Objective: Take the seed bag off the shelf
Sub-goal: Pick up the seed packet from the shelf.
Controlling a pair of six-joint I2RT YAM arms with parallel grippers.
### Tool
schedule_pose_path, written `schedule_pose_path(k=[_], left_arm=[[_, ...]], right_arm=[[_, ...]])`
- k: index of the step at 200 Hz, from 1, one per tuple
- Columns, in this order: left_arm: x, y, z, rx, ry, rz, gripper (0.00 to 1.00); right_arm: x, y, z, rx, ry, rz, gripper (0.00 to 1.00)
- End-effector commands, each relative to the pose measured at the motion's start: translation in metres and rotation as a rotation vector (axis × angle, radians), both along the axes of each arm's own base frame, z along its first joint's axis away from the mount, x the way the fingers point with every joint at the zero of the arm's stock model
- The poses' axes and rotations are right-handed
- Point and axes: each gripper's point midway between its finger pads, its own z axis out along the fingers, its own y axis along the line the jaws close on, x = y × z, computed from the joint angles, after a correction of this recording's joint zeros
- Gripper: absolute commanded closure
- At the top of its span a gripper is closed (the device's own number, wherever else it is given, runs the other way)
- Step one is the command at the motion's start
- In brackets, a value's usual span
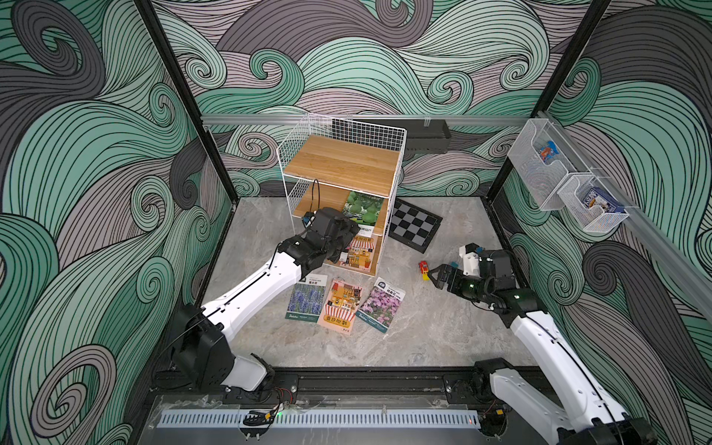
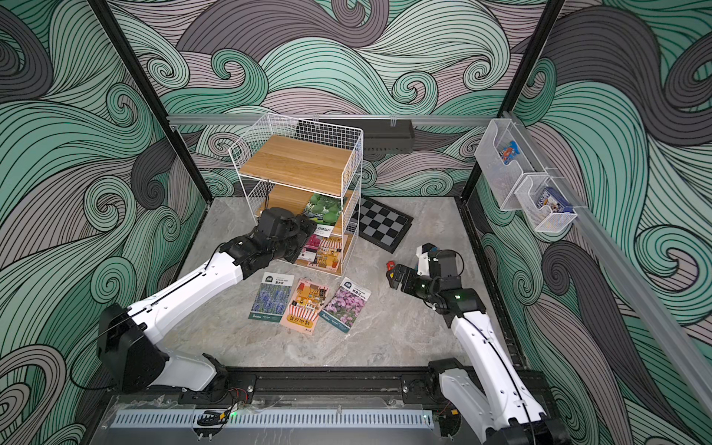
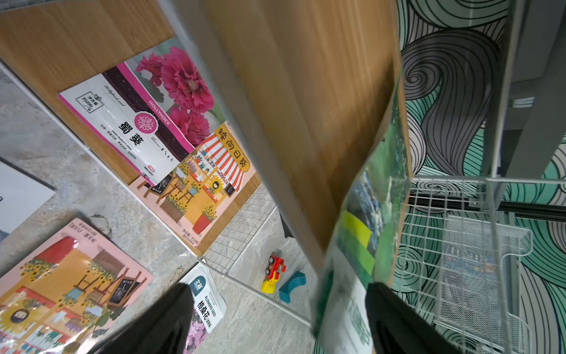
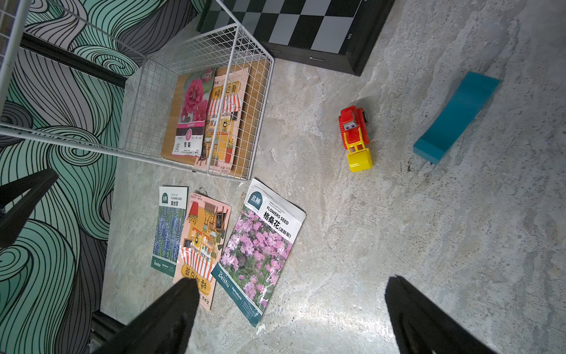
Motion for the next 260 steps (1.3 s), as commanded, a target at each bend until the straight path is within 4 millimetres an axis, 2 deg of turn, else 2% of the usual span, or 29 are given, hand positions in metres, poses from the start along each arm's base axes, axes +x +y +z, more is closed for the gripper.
schedule_pose_path(k=[1, 24, 34, 53, 66, 81, 123, 138, 142, 169, 184, 195, 241, 260], left_arm=[[0.022, -0.003, 0.015, -0.023, -0.054, 0.009, 0.08], [0.033, -0.003, 0.010, -0.021, -0.038, 0.014, 0.11], [0.036, -0.002, 0.008, -0.024, -0.031, 0.015, 0.16], [0.036, 0.000, 0.007, -0.039, -0.022, 0.014, 0.37], [0.033, 0.002, 0.007, -0.049, -0.019, 0.013, 0.58], [0.026, 0.004, 0.006, -0.056, -0.009, 0.012, 0.70], [0.003, 0.012, 0.001, -0.084, 0.031, 0.003, 0.71], [-0.002, 0.014, -0.009, -0.077, 0.053, 0.005, 0.71], [-0.006, 0.017, 0.000, -0.091, 0.034, 0.004, 0.71], [-0.015, 0.021, -0.003, -0.103, 0.041, 0.008, 0.72], [-0.018, 0.023, -0.003, -0.101, 0.040, 0.011, 0.93], [-0.019, 0.025, -0.001, -0.100, 0.035, 0.014, 1.00], [-0.024, 0.034, 0.016, -0.100, 0.004, 0.027, 1.00], [-0.034, 0.048, 0.025, -0.084, -0.010, 0.050, 1.00]], right_arm=[[0.006, 0.001, 0.014, 0.002, -0.039, -0.001, 0.01], [0.006, 0.001, 0.013, 0.003, -0.038, -0.002, 0.01], [0.005, 0.001, 0.012, 0.003, -0.037, -0.001, 0.01], [0.005, 0.001, 0.012, 0.002, -0.038, -0.001, 0.01], [0.006, 0.001, 0.012, 0.001, -0.036, -0.001, 0.01], [0.007, 0.001, 0.011, 0.001, -0.032, 0.000, 0.01], [0.011, 0.002, 0.010, 0.002, -0.029, 0.001, 0.01], [0.011, 0.003, 0.010, 0.004, -0.027, 0.003, 0.01], [0.011, 0.002, 0.010, 0.003, -0.029, 0.002, 0.01], [0.011, 0.004, 0.009, 0.007, -0.025, 0.007, 0.01], [0.010, 0.004, 0.009, 0.008, -0.025, 0.007, 0.01], [0.009, 0.004, 0.009, 0.009, -0.027, 0.009, 0.01], [0.007, 0.004, 0.011, 0.015, -0.035, 0.008, 0.01], [0.006, 0.005, 0.012, 0.018, -0.040, 0.013, 0.01]])
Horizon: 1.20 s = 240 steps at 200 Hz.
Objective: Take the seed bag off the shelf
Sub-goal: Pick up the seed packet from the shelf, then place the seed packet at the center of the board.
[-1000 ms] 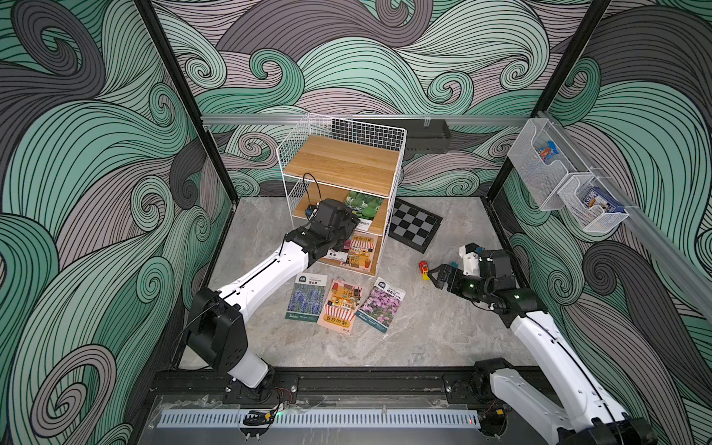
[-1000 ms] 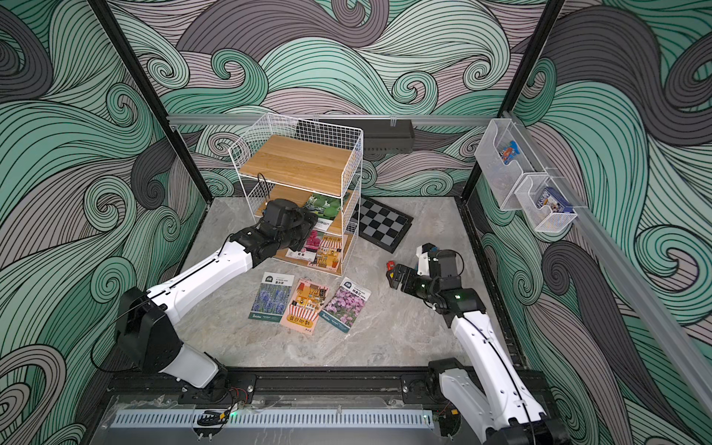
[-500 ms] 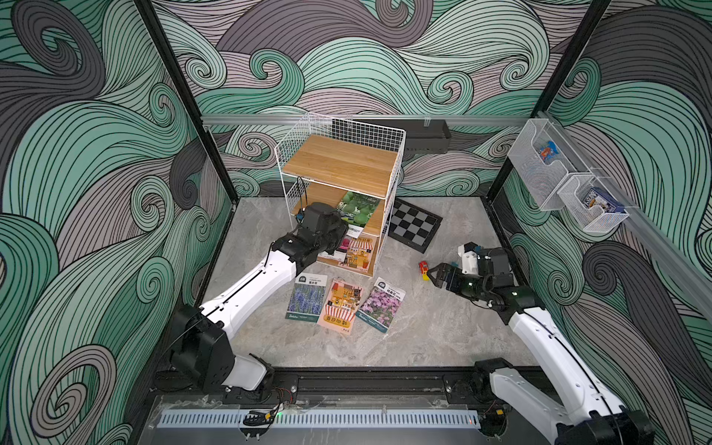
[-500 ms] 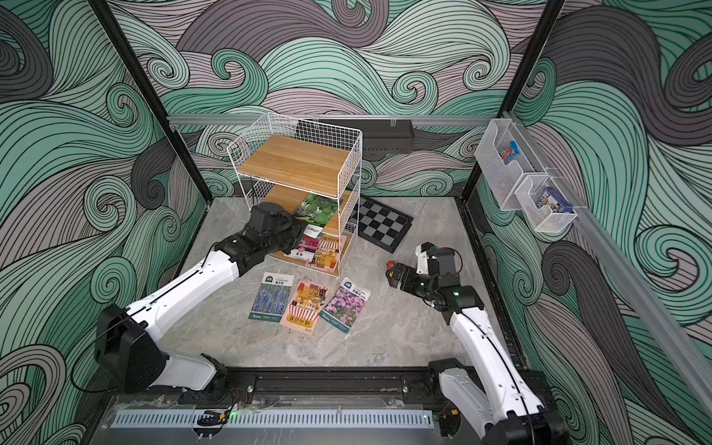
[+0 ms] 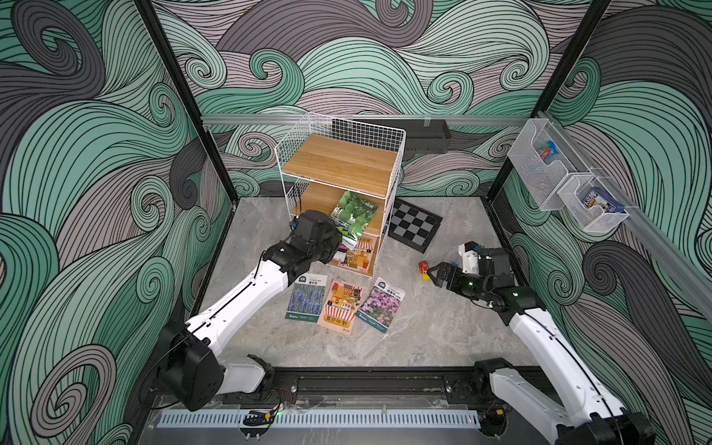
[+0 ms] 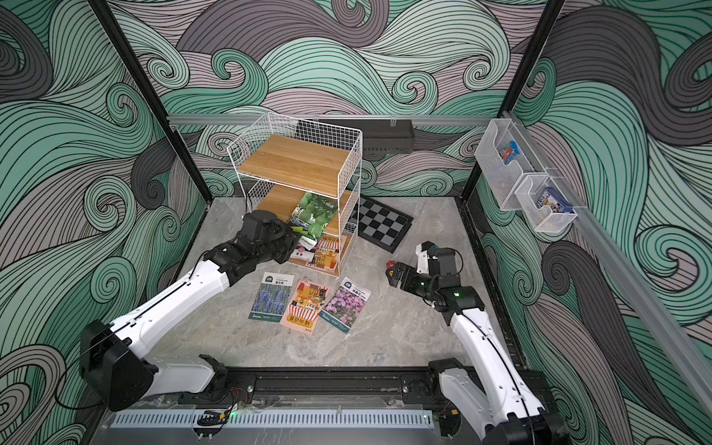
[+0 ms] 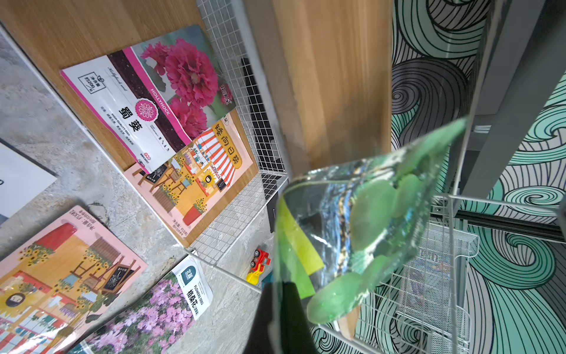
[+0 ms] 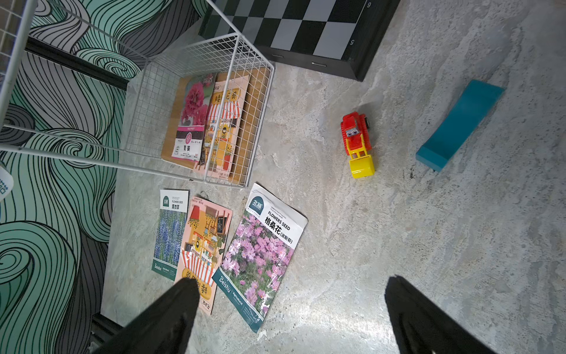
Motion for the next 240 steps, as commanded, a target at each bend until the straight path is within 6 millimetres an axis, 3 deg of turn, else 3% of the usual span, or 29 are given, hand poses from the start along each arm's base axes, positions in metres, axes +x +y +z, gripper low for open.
schedule_pose_path(k=[1, 40, 84, 115, 148, 240], left_arm=[[-0.015, 0.021, 0.012, 0.041, -0.009, 0.030, 1.00], [-0.061, 0.079, 0.010, 0.091, 0.019, 0.105, 1.00], [-0.111, 0.127, -0.021, 0.147, 0.111, 0.144, 1.00], [-0.132, 0.150, -0.042, 0.172, 0.162, 0.179, 1.00], [-0.132, 0.165, -0.064, 0.201, 0.201, 0.191, 1.00], [-0.100, 0.211, -0.123, 0.257, 0.339, 0.249, 1.00]], right_arm=[[0.001, 0.004, 0.010, 0.015, -0.031, 0.012, 0.01], [0.000, 0.004, 0.008, 0.015, -0.027, 0.019, 0.01], [0.004, 0.007, 0.006, 0.023, -0.023, 0.025, 0.01], [0.006, 0.007, 0.008, 0.021, -0.027, 0.029, 0.01], [0.004, 0.009, 0.006, 0.020, -0.024, 0.036, 0.01], [-0.002, 0.014, 0.001, 0.029, -0.007, 0.055, 0.01]])
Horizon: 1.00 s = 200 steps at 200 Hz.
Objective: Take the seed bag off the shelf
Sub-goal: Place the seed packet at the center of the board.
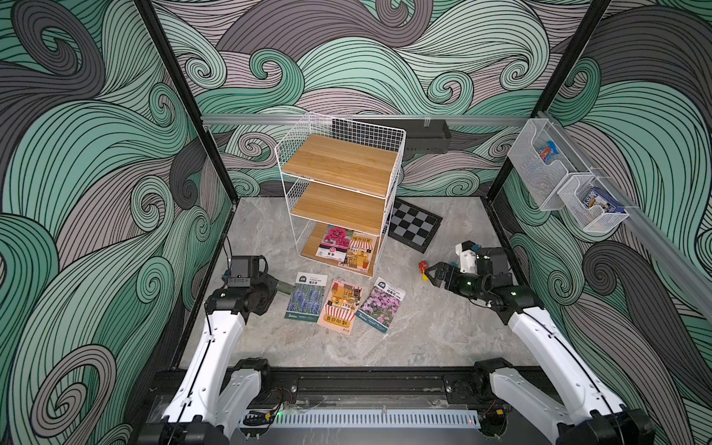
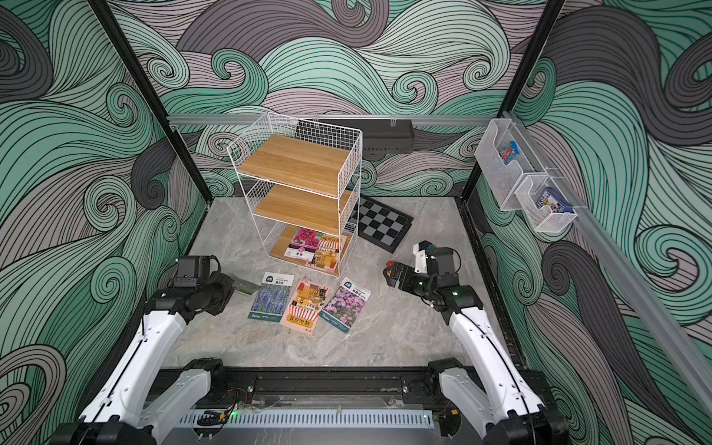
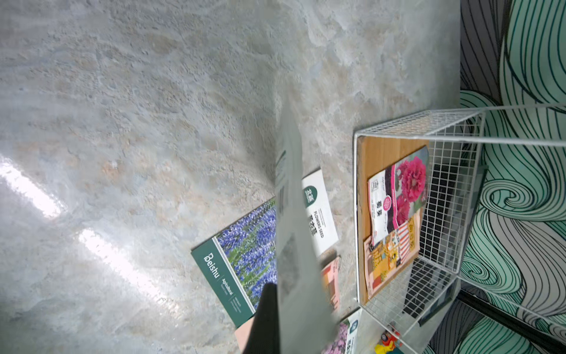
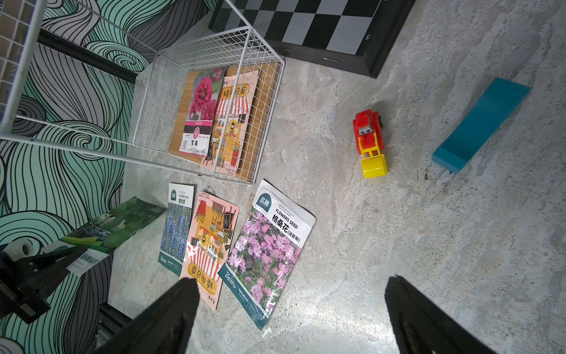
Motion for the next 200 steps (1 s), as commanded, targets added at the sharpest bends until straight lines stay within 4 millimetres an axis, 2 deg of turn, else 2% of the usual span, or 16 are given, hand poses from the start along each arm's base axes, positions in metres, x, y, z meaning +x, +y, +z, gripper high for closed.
schedule_pose_path(k=[1, 23, 48, 64, 78, 99, 118, 153, 200], left_arm=[[0.010, 0.007, -0.002, 0.022, -0.010, -0.038, 1.00], [0.006, 0.017, -0.015, 0.038, 0.054, -0.011, 1.00], [0.000, 0.017, -0.032, 0.019, 0.117, -0.010, 0.98], [-0.007, 0.018, -0.041, 0.008, 0.171, 0.002, 0.81], [-0.013, 0.020, -0.044, -0.001, 0.215, 0.014, 0.58], [-0.014, 0.015, -0.033, -0.013, 0.241, -0.033, 0.40], [-0.011, 0.003, -0.018, -0.061, 0.246, -0.092, 0.33], [0.007, -0.028, 0.000, -0.120, 0.170, -0.157, 0.29], [0.049, -0.089, -0.007, -0.251, 0.068, -0.176, 0.27]], right_arm=[[-0.002, 0.005, 0.001, 0.014, -0.009, 0.022, 0.01], [-0.004, 0.007, -0.002, 0.011, -0.004, 0.031, 0.01], [-0.005, 0.008, -0.004, 0.005, -0.001, 0.039, 0.01], [-0.005, 0.009, -0.005, 0.002, -0.001, 0.042, 0.01], [-0.005, 0.009, -0.005, -0.001, 0.000, 0.045, 0.01], [-0.005, 0.009, -0.005, -0.003, -0.001, 0.043, 0.01], [-0.004, 0.008, -0.004, -0.010, -0.007, 0.039, 0.01], [-0.001, 0.007, -0.005, -0.016, -0.010, 0.036, 0.01], [-0.002, 0.007, -0.008, -0.015, 0.000, 0.033, 0.01]])
